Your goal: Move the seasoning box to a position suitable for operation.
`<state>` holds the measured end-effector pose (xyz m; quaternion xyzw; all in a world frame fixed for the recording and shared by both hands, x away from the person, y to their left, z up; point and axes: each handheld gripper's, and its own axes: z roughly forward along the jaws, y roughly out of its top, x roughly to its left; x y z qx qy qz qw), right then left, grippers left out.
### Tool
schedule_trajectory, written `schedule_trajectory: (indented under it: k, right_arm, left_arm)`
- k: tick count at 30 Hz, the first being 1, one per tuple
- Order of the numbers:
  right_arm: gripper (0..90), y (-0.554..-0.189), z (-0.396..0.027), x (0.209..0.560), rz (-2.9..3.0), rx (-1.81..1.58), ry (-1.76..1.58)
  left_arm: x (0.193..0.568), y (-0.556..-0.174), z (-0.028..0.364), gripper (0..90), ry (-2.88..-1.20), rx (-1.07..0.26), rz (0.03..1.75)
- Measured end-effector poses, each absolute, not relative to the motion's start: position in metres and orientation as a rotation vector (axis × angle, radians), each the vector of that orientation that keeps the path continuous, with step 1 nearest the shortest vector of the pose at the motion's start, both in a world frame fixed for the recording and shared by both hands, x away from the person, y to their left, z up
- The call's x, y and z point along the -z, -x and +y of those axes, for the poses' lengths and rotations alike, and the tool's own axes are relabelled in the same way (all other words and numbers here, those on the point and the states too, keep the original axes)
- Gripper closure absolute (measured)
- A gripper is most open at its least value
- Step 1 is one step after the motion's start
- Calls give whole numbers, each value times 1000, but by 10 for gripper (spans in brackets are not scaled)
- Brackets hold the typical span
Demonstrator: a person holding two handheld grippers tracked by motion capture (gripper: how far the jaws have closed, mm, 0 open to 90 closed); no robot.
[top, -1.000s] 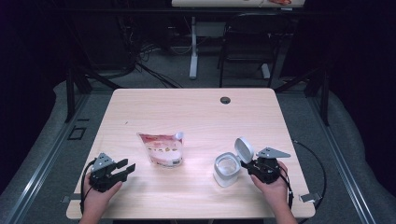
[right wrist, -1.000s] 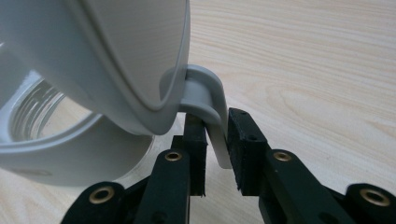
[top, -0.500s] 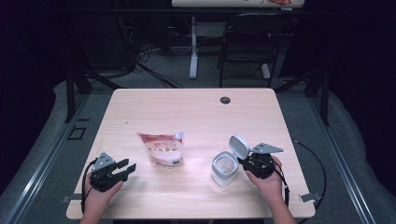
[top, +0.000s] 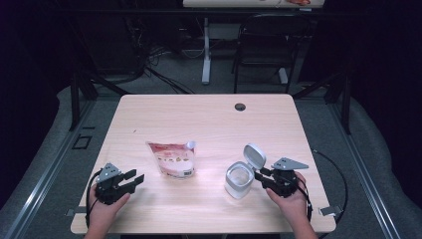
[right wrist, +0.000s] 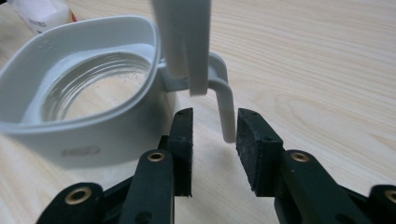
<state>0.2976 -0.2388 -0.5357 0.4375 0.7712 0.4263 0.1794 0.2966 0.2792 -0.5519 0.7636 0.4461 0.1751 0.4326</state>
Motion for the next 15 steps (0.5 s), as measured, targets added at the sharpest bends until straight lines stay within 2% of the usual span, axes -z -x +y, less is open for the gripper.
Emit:
schedule_trajectory:
  k: [8,15]
  right_arm:
    - [634,-287,-254,530,2103,-1245,-1323]
    - [606,-282,-250,528,2095,-1247,-1288]
  left_arm:
    - [551,-296,284,583,-1901,-437,1113]
    - [550,-295,283,582,-1900,-444,1111]
